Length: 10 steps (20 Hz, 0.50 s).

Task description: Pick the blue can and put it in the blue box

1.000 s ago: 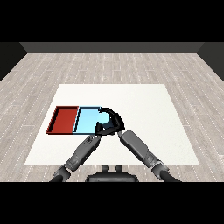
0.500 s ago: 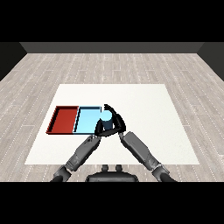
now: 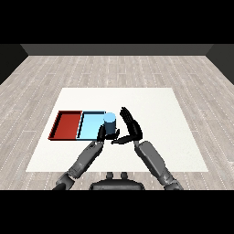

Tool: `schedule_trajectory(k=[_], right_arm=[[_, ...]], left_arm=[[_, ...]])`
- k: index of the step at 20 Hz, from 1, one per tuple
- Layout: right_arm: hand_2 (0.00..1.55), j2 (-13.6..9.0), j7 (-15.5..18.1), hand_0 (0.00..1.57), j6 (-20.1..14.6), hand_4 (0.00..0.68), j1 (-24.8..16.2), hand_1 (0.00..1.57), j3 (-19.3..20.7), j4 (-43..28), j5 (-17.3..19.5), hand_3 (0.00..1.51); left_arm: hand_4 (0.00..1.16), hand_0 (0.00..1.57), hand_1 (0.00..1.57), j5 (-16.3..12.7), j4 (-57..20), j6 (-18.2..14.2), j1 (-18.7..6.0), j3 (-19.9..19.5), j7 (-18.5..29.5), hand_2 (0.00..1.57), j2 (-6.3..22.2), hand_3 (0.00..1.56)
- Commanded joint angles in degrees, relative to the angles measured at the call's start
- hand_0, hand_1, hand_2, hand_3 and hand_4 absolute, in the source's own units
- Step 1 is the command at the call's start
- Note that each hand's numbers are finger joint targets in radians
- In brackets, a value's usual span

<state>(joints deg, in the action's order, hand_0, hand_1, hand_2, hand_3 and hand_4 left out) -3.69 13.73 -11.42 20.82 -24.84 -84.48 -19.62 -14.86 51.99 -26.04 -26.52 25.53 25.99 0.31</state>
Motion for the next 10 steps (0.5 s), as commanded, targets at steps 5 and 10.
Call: schedule_trajectory(k=[5,10], right_arm=[[0.00,-3.4,1.0,0.00,1.7,0.000,-10.0,0.00,5.5,-11.5,-0.5,0.00],[0.00,-6.8,1.8,0.00,4.0,0.000,-14.5,0.00,12.7,-16.6,-4.5,0.00]], left_arm=[[1.13,1.57,1.57,2.9,3.1,0.1,0.5,-1.9,-3.9,1.57,2.9,1.49],[1.14,1.57,1.57,5.1,4.6,-2.6,0.4,-2.7,-8.0,1.57,3.6,1.49]])
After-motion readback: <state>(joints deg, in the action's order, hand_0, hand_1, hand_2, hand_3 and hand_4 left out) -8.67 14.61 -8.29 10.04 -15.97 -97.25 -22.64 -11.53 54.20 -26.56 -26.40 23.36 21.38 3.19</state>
